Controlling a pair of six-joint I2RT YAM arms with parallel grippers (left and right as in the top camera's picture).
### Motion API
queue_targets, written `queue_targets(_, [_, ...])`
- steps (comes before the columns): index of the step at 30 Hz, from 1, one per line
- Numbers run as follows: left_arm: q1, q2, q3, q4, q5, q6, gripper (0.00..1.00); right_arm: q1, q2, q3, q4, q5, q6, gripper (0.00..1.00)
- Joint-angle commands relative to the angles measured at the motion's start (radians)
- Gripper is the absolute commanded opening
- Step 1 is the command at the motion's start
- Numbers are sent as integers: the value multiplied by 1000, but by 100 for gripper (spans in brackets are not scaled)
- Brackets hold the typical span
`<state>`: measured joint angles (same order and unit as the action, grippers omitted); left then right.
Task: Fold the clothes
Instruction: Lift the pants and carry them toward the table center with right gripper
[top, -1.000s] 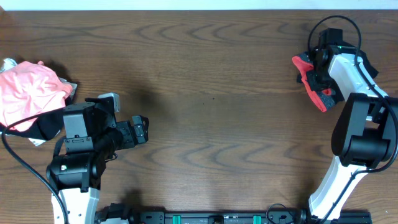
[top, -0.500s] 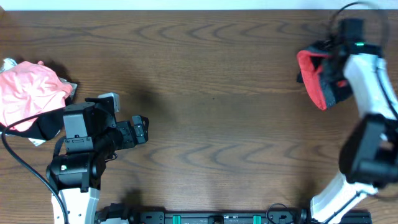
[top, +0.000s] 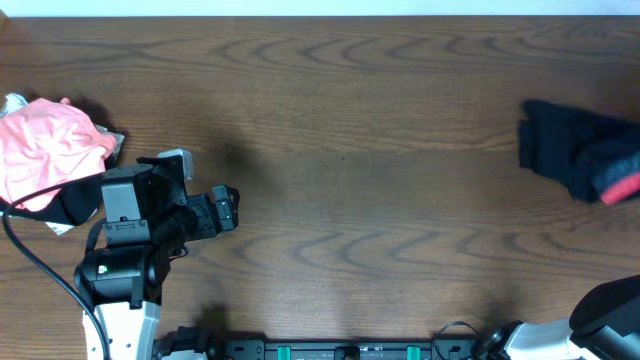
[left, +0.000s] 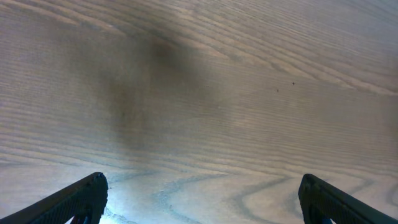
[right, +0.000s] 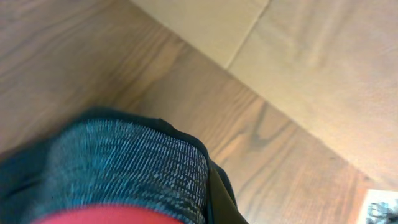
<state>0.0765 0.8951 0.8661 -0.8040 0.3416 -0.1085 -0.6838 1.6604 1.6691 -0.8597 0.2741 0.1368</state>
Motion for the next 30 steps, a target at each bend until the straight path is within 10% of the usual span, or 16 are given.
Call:
queue_targets(1, [-5, -1, 19, 1, 14, -10, 98, 39, -6, 6, 16, -193, 41, 1])
queue_targets(19, [-5, -1, 19, 1, 14, -10, 98, 1008, 123, 28, -40, -383, -201, 8])
queue_targets(30, [-5, 12, 19, 16, 24, -11, 98, 1086, 225, 29, -75, -263, -197, 29])
